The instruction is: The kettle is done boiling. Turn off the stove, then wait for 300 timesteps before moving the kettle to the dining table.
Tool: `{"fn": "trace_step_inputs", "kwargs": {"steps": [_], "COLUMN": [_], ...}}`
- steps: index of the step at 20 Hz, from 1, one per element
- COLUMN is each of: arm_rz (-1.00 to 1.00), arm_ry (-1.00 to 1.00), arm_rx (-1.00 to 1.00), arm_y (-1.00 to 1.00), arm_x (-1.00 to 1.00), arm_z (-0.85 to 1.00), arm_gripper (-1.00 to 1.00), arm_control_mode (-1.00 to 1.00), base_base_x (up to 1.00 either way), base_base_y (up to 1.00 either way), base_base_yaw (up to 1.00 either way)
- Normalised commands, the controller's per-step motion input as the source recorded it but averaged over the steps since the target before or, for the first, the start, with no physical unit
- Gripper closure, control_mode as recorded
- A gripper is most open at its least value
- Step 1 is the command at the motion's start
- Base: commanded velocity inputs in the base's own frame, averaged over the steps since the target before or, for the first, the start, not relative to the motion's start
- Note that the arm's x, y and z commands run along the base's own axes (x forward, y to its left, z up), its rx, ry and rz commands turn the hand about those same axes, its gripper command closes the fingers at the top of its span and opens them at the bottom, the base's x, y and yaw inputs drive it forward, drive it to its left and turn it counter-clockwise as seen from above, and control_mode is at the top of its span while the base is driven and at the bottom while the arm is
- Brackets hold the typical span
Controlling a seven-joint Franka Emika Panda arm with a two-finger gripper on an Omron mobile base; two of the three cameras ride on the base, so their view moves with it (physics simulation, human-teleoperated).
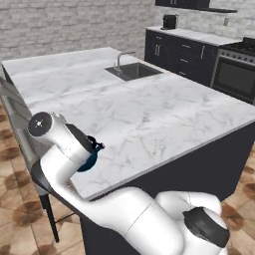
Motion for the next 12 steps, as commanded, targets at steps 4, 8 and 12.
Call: {"fn": "trace_step_inputs", "kwargs": {"steps": [4, 8, 12], "arm_rz": [-0.02, -0.02, -0.03], "arm_ry": [0.02, 0.00, 0.00], "arm_rx": [-0.03, -0.08, -0.05], "arm_y": [-0.02, 0.00, -0.01], "arm_x": [0.55, 0.51, 0.49], "arm_z": [-0.19, -0.29, -0.24], "arm_gripper": [1.00, 1.00, 1.00], "arm_control_mode": [-1.00, -1.00, -1.00], "base_base_x": [0.00, 0.00, 0.00], "base_base_y": [0.00, 0.00, 0.00], "base_base_yaw": [0.00, 0.00, 0.00]}}
